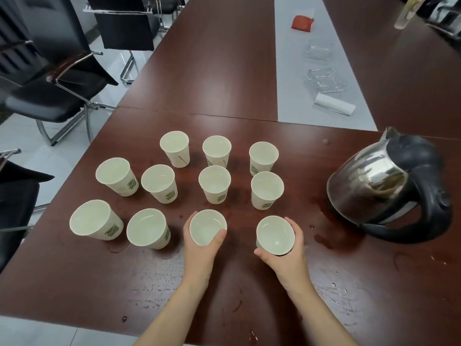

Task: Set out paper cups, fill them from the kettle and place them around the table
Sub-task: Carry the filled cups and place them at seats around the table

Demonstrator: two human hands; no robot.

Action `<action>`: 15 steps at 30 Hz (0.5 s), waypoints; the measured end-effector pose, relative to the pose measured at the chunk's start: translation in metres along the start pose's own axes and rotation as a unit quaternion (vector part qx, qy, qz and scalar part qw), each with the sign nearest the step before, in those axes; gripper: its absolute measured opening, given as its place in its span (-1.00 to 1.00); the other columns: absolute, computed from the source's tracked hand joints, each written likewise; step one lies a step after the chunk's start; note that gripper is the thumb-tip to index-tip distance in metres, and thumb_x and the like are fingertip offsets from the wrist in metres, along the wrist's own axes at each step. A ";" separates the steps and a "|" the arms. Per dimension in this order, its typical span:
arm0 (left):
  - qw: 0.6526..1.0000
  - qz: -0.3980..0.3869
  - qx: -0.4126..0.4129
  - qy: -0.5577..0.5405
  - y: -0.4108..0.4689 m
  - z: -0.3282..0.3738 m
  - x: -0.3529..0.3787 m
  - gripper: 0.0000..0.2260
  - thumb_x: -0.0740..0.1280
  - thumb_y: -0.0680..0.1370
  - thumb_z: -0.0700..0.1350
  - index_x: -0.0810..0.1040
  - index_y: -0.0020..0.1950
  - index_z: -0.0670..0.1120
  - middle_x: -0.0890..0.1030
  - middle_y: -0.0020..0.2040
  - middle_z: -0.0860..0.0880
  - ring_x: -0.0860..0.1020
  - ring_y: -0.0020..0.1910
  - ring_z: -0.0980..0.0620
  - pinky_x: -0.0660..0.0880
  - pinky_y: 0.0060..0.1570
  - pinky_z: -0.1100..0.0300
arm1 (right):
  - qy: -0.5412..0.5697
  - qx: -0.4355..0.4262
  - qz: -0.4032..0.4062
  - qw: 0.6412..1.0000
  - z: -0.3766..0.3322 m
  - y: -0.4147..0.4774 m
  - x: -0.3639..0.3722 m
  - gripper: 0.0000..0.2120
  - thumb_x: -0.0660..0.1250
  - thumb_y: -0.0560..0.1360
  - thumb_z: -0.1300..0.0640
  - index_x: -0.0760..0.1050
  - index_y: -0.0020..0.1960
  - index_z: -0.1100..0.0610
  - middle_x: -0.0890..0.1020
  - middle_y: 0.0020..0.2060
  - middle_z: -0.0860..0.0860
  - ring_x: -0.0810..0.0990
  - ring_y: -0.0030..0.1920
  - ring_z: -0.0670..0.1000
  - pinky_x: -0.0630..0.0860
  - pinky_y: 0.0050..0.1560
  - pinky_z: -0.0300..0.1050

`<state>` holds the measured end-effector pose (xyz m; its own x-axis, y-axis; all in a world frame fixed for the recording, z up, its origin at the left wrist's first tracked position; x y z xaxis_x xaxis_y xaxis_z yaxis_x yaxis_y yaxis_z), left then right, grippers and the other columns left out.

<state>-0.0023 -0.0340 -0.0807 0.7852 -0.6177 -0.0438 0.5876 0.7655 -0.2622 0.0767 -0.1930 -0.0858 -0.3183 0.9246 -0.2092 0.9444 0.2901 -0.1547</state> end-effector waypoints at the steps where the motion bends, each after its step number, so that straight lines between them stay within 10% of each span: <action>1: 1.000 0.001 0.002 -0.008 0.002 -0.003 0.001 -0.29 0.47 0.13 0.15 0.31 0.23 0.16 0.47 0.21 0.13 0.46 0.17 0.22 0.37 0.26 0.19 | 0.002 -0.003 0.003 1.000 0.002 0.001 0.001 -0.13 0.51 -0.07 -0.16 0.25 0.19 -0.23 0.45 0.22 -0.09 0.44 0.21 -0.11 0.33 0.17 -0.30; 15: 0.997 -0.043 0.063 -0.009 0.011 -0.016 -0.004 -0.26 0.47 0.09 0.13 0.30 0.23 0.13 0.43 0.22 0.15 0.45 0.17 0.26 0.37 0.15 0.37 | 0.021 -0.049 0.030 0.998 0.010 0.009 0.008 -0.24 0.52 0.01 -0.12 0.30 0.14 -0.18 0.48 0.12 -0.21 0.46 0.10 -0.34 0.35 0.06 -0.53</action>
<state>-0.0017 -0.0258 -0.0988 0.7338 -0.6793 -0.0081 0.6717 0.7272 -0.1413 0.0820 -0.1856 -0.0989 -0.2588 0.9502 -0.1737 0.9659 0.2544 -0.0475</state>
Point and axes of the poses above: each hand's wrist, its own y-axis towards the middle knuckle, its own x-axis out of the palm, z = x × y, the point moved 1 cm from there along y, towards the middle knuckle
